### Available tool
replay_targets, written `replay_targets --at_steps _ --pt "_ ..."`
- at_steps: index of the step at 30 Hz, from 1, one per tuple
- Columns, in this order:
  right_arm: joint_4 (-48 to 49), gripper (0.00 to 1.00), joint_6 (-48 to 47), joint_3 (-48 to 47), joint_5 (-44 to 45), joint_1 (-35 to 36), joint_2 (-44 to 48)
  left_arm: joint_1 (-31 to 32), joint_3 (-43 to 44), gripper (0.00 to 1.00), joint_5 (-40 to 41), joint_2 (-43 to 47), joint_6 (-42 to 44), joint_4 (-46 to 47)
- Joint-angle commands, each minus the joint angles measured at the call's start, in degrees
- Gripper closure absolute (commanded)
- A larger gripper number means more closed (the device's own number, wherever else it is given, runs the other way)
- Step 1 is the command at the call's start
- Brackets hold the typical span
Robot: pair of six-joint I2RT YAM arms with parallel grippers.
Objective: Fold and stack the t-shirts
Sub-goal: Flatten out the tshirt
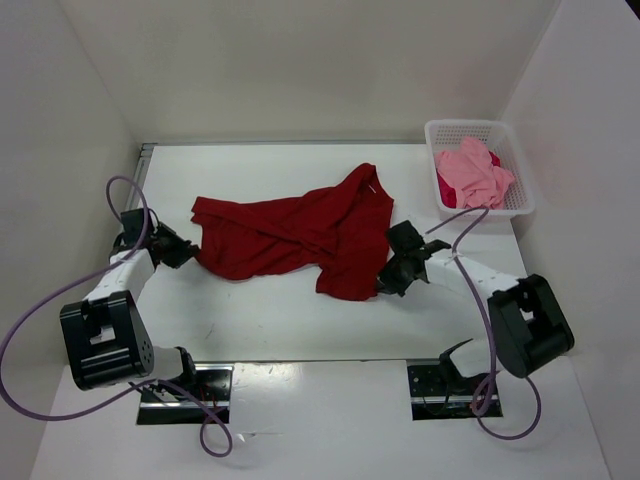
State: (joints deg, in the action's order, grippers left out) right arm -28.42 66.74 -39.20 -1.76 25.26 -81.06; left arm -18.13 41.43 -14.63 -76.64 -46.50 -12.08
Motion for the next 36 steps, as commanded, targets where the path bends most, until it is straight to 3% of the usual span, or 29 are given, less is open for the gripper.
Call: replay_targets --at_steps 1,4,8,12,13,16,19,22,26,28,33,36 --pt "-4.96 1.0 -3.0 -10.68 7.37 0.58 8.35 0.73 4.61 1.0 -1.36 -1.05 1.06 -0.22" --pt "-10.32 1.0 -6.78 -21.85 9.22 0.58 12.14 3.18 7.16 1.0 -1.36 1.4 -0.25 -1.71" --pt "-18.49 1.0 -16.78 -39.51 13.7 0.06 12.15 4.24 17.08 1.0 -1.36 4.04 -0.87 -5.84" --pt "-25.52 1.0 -26.2 -65.52 14.5 -5.82 9.35 2.76 35.85 1.0 -5.03 4.04 -4.11 -7.79" --pt "-26.76 1.0 -29.01 -75.48 14.5 -6.44 7.25 1.79 38.44 1.0 -7.4 4.04 -6.39 -7.79" --pt "-29.58 1.0 -32.19 -89.86 15.03 -6.45 4.08 -1.73 45.91 1.0 -8.39 5.54 -8.34 -9.09" --pt "-30.73 1.0 -33.96 -110.94 13.29 -6.45 -1.37 -4.44 56.46 1.0 -8.39 6.07 -9.57 -11.12" --pt "-26.96 1.0 -33.96 -114.43 12.66 -6.45 -1.38 -4.98 64.81 1.0 -8.23 4.23 -10.1 -12.88" --pt "-25.54 1.0 -35.62 -119.61 12.66 -6.45 -5.24 -4.98 67.73 1.0 -8.83 1.59 -13.7 -10.7" --pt "-25.54 1.0 -35.63 -119.62 11.79 -6.45 -9.63 -5.59 65.55 1.0 -9.53 -0.26 -15.1 -8.33" --pt "-17.83 1.0 -39.14 -105.4 12.22 -7.93 -16.92 -5.6 55.28 1.0 -7.79 -4.82 -12.92 -4.89" --pt "-18.33 1.0 -38.18 -107.48 5.98 -11.9 -23.16 -4.55 52.71 1.0 -7.78 -8.77 -12.12 -3.23"
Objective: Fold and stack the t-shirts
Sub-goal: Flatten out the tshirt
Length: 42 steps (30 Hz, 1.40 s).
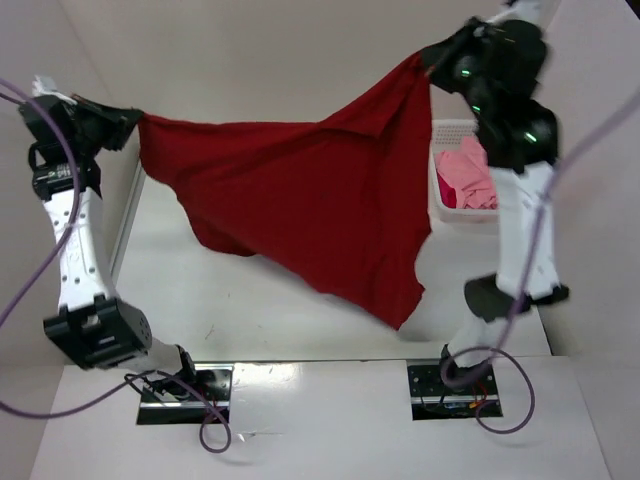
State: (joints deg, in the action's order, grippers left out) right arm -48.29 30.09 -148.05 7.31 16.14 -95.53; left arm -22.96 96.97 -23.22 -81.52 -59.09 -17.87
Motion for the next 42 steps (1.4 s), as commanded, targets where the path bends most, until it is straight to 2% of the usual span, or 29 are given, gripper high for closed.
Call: replay_targets --at_steps 1,4,5,10,16,20,23,24,25,26,27,28,29,31,32,33,35,36,39,42 --pt "0.84 1.0 -1.52 -1.43 -3.09 -2.78 -12.54 0.28 -2.84 1.0 0.81 -5.13 0.99 3.27" --pt "0.48 1.0 -0.65 -9.85 -3.61 -2.78 -18.45 0.81 -0.92 1.0 -1.38 -10.14 0.47 3.89" --pt "1.52 1.0 0.58 -10.94 -4.14 -2.78 -18.99 0.81 2.49 1.0 -1.39 -11.81 -0.23 3.89" --pt "8.65 1.0 4.01 -13.21 -6.96 -2.78 -17.07 0.81 14.64 1.0 -2.87 -14.54 -2.78 3.37" --pt "15.59 1.0 7.0 -11.31 -11.96 -5.24 -9.34 -1.21 21.85 1.0 -6.74 -15.07 -7.44 5.83" --pt "11.84 1.0 6.48 -6.31 -15.39 -5.24 -6.7 -1.91 21.87 1.0 -7.54 -15.08 -8.23 7.23" --pt "11.12 1.0 4.29 12.46 -16.62 -5.24 -0.65 -1.91 12.31 1.0 -9.47 -12.37 -6.57 10.04" --pt "14.16 1.0 4.28 19.74 -16.63 -5.24 2.07 -1.91 9.32 1.0 -9.47 -11.57 -5.26 10.05" --pt "16.19 1.0 4.28 34.61 -16.02 -5.24 8.01 -1.91 2.68 1.0 -9.47 -9.99 -2.9 10.05" --pt "17.6 1.0 4.28 40.76 -16.01 -5.24 10.34 -1.91 -1.13 1.0 -9.47 -9.28 -2.0 10.74" --pt "17.62 1.0 4.28 50.74 -15.23 -5.24 12.1 -1.91 -5.08 1.0 -10.17 -8.41 -1.04 10.75" --pt "18.14 1.0 4.28 55.71 -14.7 -5.24 14.9 -1.91 -9.3 1.0 -10.18 -6.22 -0.16 11.45" --pt "18.15 1.0 4.28 65.33 -14.69 -5.24 16.06 -1.91 -18.3 1.0 -9.57 -4.98 1.68 13.11" --pt "19.63 1.0 5.59 75.23 -17.23 -5.24 19.3 -1.91 -26.44 1.0 -8.69 -2.17 3.53 13.91" --pt "20.34 1.0 7.25 84.24 -17.76 -5.24 20.28 -1.91 -32.57 1.0 -7.81 -2.16 5.46 13.91" --pt "20.95 1.0 7.88 88.07 -17.77 -5.24 21.07 -1.91 -32.63 1.0 -7.8 -1.46 6.43 13.39" --pt "21.75 1.0 9.54 96.4 -18.39 -5.24 22.22 -1.91 -39.9 1.0 -4.92 -0.93 8.45 13.39" --pt "20.88 1.0 9.55 98.28 -19.43 -5.24 23.1 -1.91 -43.84 1.0 -4.38 -0.93 8.99 13.39" --pt "18.07 1.0 11.39 103.2 -21.99 -5.24 27.31 -1.91 -48.35 1.0 -4.37 -0.93 10.65 11.63" --pt "13.06 1.0 14.2 105.77 -23.31 -5.24 34.43 -1.91 -52.66 1.0 -0.52 2.83 12.15 9.0"
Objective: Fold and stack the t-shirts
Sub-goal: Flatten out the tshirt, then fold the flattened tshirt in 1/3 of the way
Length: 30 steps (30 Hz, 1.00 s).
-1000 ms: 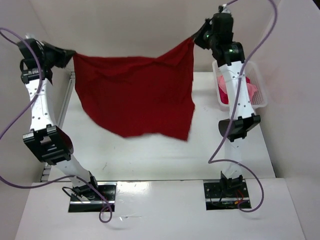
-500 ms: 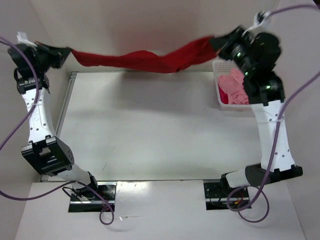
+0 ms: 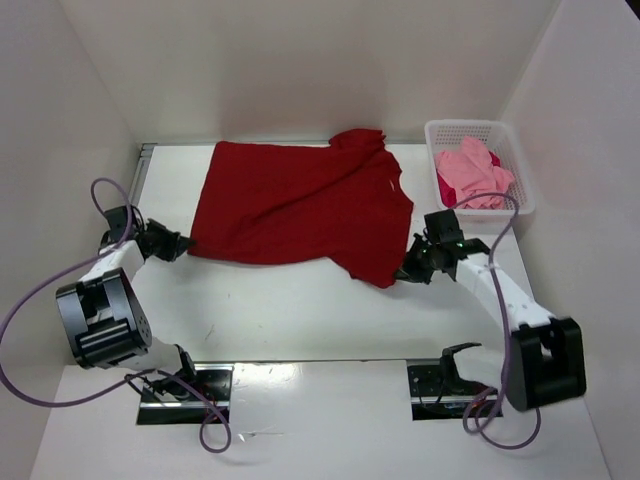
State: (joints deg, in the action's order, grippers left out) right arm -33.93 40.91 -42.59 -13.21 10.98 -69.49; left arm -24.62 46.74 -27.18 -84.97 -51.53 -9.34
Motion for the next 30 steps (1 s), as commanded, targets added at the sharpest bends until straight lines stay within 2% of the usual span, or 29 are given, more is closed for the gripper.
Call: replay_targets --at_steps 1,7,12,15,19,23,30 --pt "-3.66 1.0 3.91 0.31 -3.39 -0.08 9.8 -0.25 -2.97 1.0 4.23 7.35 4.59 -1.71" --pt "-12.1 1.0 8.74 3.56 -7.27 2.37 20.61 -3.94 -3.67 1.0 9.59 17.9 9.24 -13.83" --pt "-16.42 1.0 8.93 -0.03 -4.64 3.17 23.97 -3.94 -3.67 1.0 10.13 20.28 10.48 -17.02" --pt "-15.91 1.0 6.3 -4.42 0.1 3.17 20.38 -3.94 -2.54 1.0 9.52 19.24 9.61 -16.15" --pt "-7.22 1.0 3.13 -8.99 1.0 0.97 8.36 -2.81 1.06 1.0 6.79 14.58 6.71 -11.14" --pt "-0.62 1.0 0.85 -13.39 2.67 -0.6 -1.15 0.89 3.53 1.0 10.56 9.56 4.59 -7.98" --pt "2.29 1.0 -3.72 -25.07 6.44 -1.14 -15.49 3.44 8.01 1.0 12.15 0.42 2.05 -4.81"
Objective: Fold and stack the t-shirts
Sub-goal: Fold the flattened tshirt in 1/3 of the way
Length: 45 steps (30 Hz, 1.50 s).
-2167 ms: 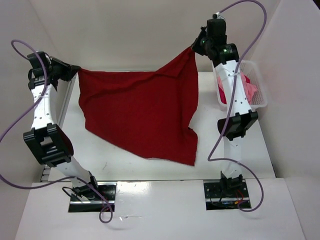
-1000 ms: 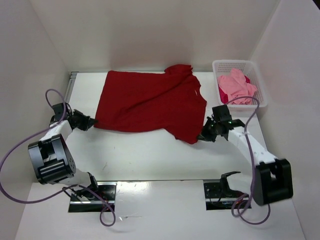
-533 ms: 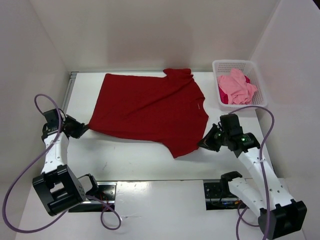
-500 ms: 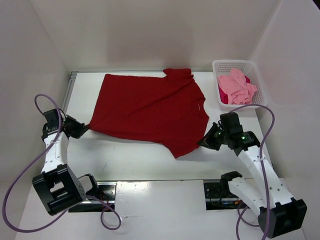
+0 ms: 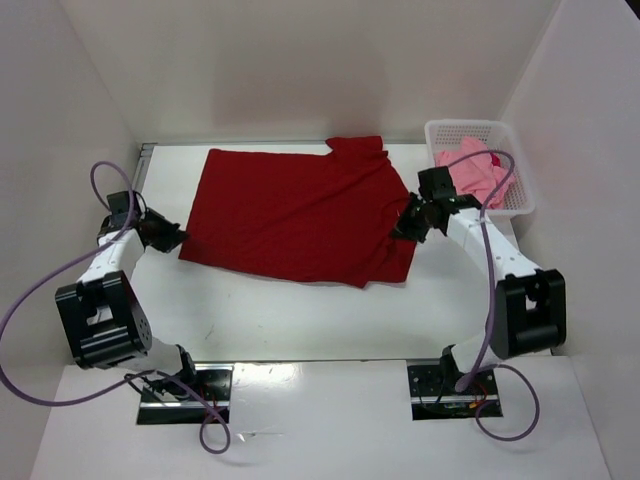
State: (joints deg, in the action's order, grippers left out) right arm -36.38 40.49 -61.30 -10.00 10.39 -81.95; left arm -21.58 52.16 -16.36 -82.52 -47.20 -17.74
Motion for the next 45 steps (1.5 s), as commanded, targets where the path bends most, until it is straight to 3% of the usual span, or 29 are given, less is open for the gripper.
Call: replay_targets --at_steps 1,16,25,27,28,29,32,34,39,44,45 --pt "4.74 1.0 -3.31 -7.6 3.75 -0.55 -3.91 0.4 3.55 1.0 1.85 -2.64 -2.28 3.59" --pt "6.15 1.0 -7.36 -26.67 4.9 -5.29 -22.8 2.86 13.84 1.0 2.39 -19.16 -5.62 8.24" --pt "6.06 0.97 -7.97 -33.71 7.45 -5.3 -29.31 4.8 19.64 1.0 2.55 -23.12 -7.56 12.19" --pt "5.36 0.86 -7.97 -34.76 7.45 -5.3 -30.1 4.8 20.35 0.94 3.79 -23.73 -7.56 11.42" --pt "5.36 0.74 -7.97 -34.77 7.45 -5.3 -30.11 4.8 20.35 0.81 4.31 -23.74 -7.56 11.41" --pt "5.36 0.68 -7.97 -33.98 7.45 -5.3 -29.24 4.27 19.13 0.72 4.32 -23.04 -7.56 12.1" --pt "5.36 0.59 -8.59 -31.7 6.92 -5.3 -24.67 3.65 15.7 0.45 4.32 -18.22 -7.03 13.34" --pt "6.23 0.61 -8.59 -26.88 6.4 -5.3 -19.32 3.04 11.49 0.44 5.98 -13.21 -5.63 13.34" --pt "8.95 1.0 -8.59 -10.27 5.79 -5.3 -7.55 1.37 3.49 0.58 7.13 -7.48 -3.34 10.98" --pt "10.45 1.0 -7.45 2.13 5.78 -5.3 -1.81 0.84 -2.41 0.59 6.61 -7.56 -2.19 11.67" --pt "10.98 0.96 -7.44 3.28 5.78 -5.3 -1.2 0.32 -2.42 0.58 6.6 -8.09 -2.19 11.67"
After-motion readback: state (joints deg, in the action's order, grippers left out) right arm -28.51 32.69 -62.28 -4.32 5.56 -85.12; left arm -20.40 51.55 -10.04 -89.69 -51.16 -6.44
